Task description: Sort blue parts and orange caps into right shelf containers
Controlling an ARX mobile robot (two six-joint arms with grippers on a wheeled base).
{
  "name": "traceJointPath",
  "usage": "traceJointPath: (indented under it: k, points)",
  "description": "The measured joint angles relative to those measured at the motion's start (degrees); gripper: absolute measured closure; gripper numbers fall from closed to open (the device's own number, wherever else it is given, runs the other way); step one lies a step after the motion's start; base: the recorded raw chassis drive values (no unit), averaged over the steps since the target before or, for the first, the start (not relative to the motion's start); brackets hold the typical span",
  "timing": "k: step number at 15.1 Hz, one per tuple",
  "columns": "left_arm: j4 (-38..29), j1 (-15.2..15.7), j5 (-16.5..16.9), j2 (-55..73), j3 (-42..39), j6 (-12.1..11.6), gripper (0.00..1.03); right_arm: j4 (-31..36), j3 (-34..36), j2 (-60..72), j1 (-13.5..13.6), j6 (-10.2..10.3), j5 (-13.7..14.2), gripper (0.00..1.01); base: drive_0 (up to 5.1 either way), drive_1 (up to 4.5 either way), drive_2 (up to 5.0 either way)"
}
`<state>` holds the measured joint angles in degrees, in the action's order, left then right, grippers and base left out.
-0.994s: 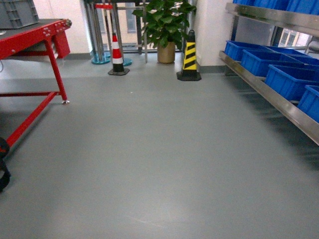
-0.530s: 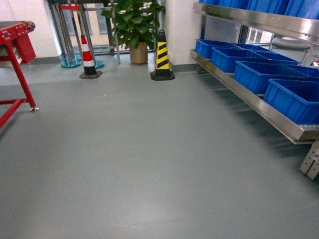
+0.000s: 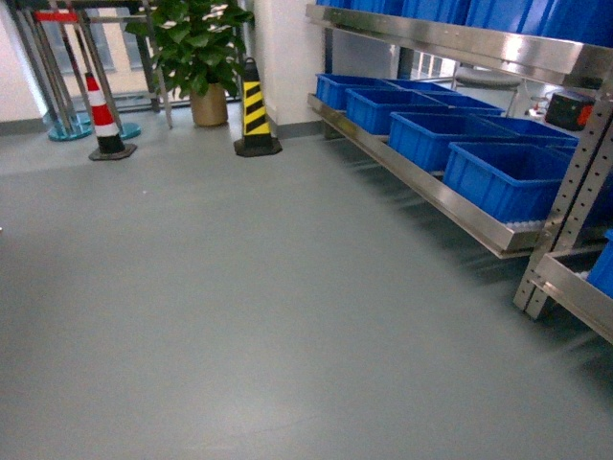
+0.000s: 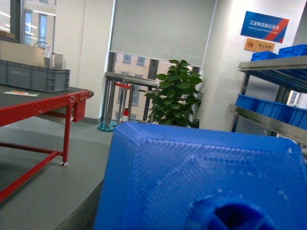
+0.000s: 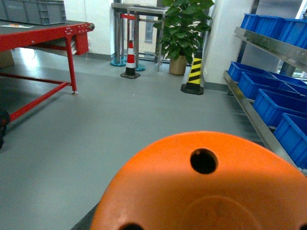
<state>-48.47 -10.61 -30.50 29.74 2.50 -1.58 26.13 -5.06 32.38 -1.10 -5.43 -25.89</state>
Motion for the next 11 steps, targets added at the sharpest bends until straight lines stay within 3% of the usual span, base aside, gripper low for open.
traceJointPath:
  k: [11]
  points:
    - [0.02, 0.00, 0.02, 0.00, 0.00, -0.02, 0.57, -0.09, 0.00, 0.02, 0.00, 0.00, 0.00, 0.59, -1.3, -1.30, -1.3]
